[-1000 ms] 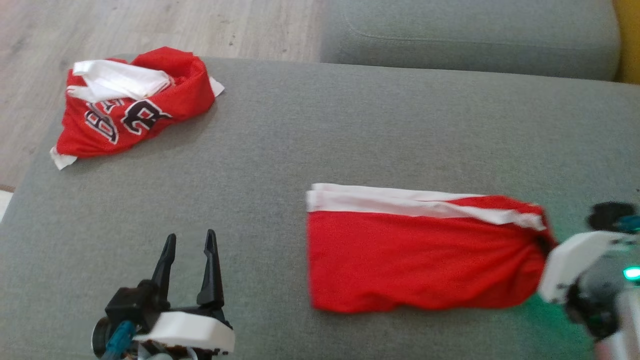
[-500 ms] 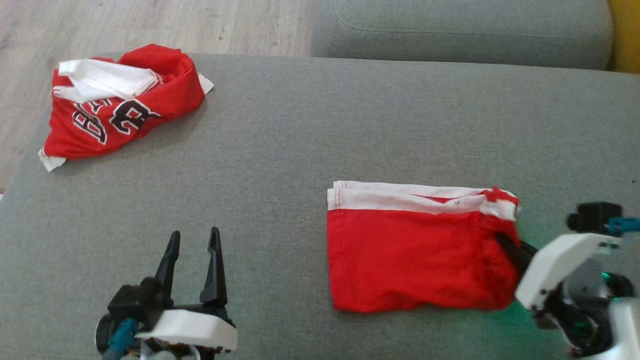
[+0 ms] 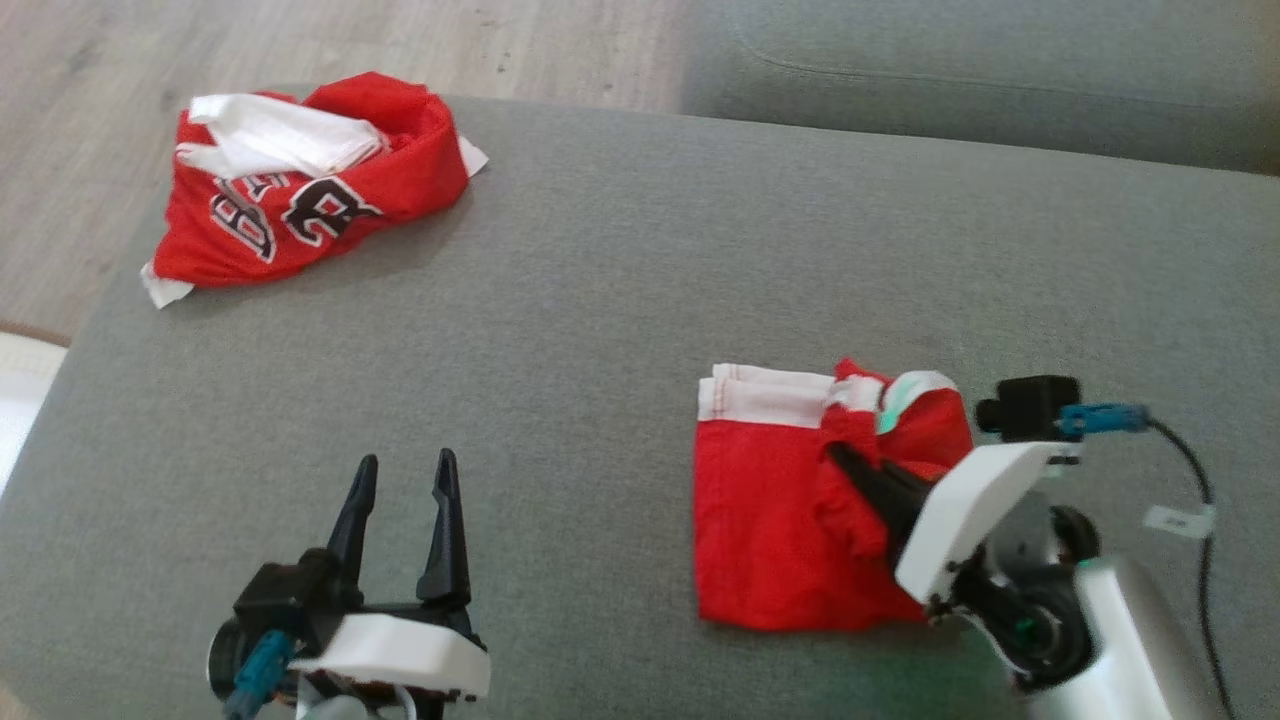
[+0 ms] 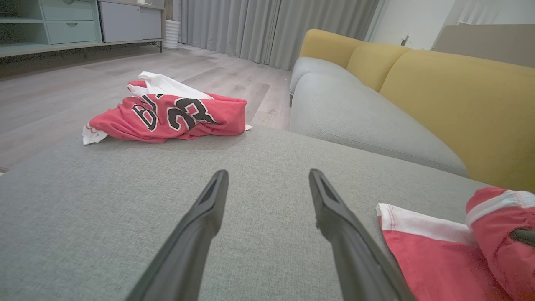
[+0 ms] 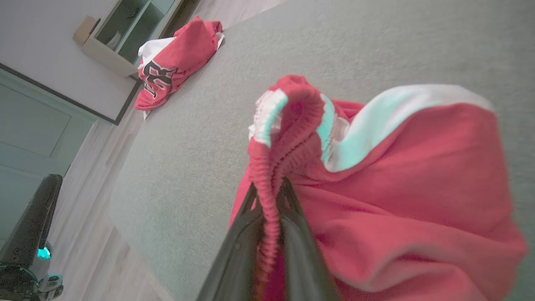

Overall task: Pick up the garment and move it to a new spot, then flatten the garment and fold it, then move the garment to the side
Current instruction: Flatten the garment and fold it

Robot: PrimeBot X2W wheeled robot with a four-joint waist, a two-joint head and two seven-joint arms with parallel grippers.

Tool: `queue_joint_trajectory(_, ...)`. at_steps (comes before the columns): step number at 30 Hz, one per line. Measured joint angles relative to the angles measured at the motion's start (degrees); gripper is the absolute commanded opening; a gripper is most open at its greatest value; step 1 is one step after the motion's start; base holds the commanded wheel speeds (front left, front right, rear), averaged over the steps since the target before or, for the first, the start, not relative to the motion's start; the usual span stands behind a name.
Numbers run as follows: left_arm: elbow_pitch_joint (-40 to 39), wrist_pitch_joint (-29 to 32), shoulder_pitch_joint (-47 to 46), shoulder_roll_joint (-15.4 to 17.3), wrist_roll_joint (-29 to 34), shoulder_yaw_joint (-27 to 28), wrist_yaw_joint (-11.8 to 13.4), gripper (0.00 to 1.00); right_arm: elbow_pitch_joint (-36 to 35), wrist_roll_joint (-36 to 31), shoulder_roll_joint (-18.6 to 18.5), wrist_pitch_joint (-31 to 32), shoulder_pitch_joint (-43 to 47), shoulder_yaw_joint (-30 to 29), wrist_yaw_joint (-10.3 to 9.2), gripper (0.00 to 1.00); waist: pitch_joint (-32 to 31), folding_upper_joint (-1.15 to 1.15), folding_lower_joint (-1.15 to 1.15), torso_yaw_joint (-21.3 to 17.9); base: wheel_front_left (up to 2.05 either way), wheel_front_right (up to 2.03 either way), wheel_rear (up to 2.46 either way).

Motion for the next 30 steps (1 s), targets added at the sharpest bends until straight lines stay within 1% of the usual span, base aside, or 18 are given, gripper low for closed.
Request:
queue_joint_trajectory(1, 0.2, 0.0, 0.0, -0.1, 0.0, -0.1, -0.4, 1.0, 1.2, 0.6, 0.0, -0.4, -0.5, 0.8, 0.0, 0.0, 0.0, 0.0, 0.0, 0.4, 0.0, 0.0, 0.0)
queue_joint_trajectory(5, 0.8, 0.0, 0.0, -0.4, 0.0, -0.6, -0.5, 1.0, 6.3, 1.5, 0.0, -1.8, -2.7, 4.1, 0.0, 0.0, -0.1, 0.0, 0.0, 1.9, 0.0, 0.0, 0.0)
queue_joint_trajectory(6, 1.0, 0.0, 0.0, -0.5, 0.0, -0.8, -0.7, 1.0, 7.5, 2.0, 0.0, -2.1, -3.3, 4.9, 0.0, 0.19, -0.1, 0.0, 0.0, 2.2, 0.0, 0.0, 0.0)
queue_joint_trajectory(7, 1.1, 0.0, 0.0, -0.5, 0.0, -0.9, -1.0, 1.0, 8.6, 2.4, 0.0, -2.8, -3.9, 5.7, 0.0, 0.47, -0.1, 0.0, 0.0, 2.4, 0.0, 0.0, 0.0)
queue_joint_trajectory(8, 1.3, 0.0, 0.0, -0.6, 0.0, -1.1, -1.0, 1.0, 9.7, 2.7, 0.0, -3.5, -4.5, 6.6, 0.0, 1.0, -0.1, 0.0, 0.0, 2.7, 0.0, 0.0, 0.0)
queue_joint_trajectory(10, 1.6, 0.0, 0.0, -0.9, 0.0, -1.3, -1.0, 1.0, 11.3, 3.7, 0.0, -5.1, -5.7, 8.5, 0.0, 1.0, -0.2, 0.0, 0.0, 3.0, 0.0, 0.0, 0.0)
queue_joint_trajectory(13, 2.2, 0.0, 0.0, -1.2, 0.0, -1.4, -1.0, 1.0, 12.6, 7.0, 0.0, -7.8, -7.3, 11.2, 0.0, 1.0, -0.5, 0.0, 0.0, 3.2, 0.0, 0.0, 0.0)
queue_joint_trajectory(15, 2.5, 0.0, 0.0, -1.3, 0.0, -1.5, -1.5, 1.0, 13.5, 6.5, 0.0, -9.9, -8.1, 12.2, 0.0, 1.0, -0.8, 0.0, 0.0, 3.2, 0.0, 0.0, 0.0)
queue_joint_trajectory(18, 2.6, 0.0, 0.0, -1.4, 0.0, -1.5, -1.6, 1.0, 13.8, 3.5, 0.0, -14.1, -9.0, 12.2, 0.0, 1.0, -1.1, 0.0, 0.0, 2.9, 0.0, 0.0, 0.0)
queue_joint_trajectory(21, 2.7, 0.0, 0.0, -1.5, 0.4, -1.5, -1.6, 1.0, 13.5, -2.3, 0.0, -18.4, -9.4, 10.5, 0.0, 1.0, -1.4, 0.0, 0.0, 2.2, 0.0, 0.0, 0.0)
queue_joint_trajectory(25, 2.5, 0.0, 0.0, -1.7, 1.0, -1.3, -1.6, 1.0, 11.2, -12.9, 0.0, -23.8, -9.3, 6.2, 0.0, 1.0, -1.9, 0.0, 0.0, 1.0, 0.0, 0.0, 0.0)
queue_joint_trajectory(30, 2.0, 0.0, -0.1, -2.1, 1.9, -0.2, -1.6, 1.0, 6.8, -21.8, 0.0, -29.1, -7.1, 0.4, 0.0, 1.0, -3.1, 0.0, 0.0, -0.9, 0.0, 0.0, 0.0)
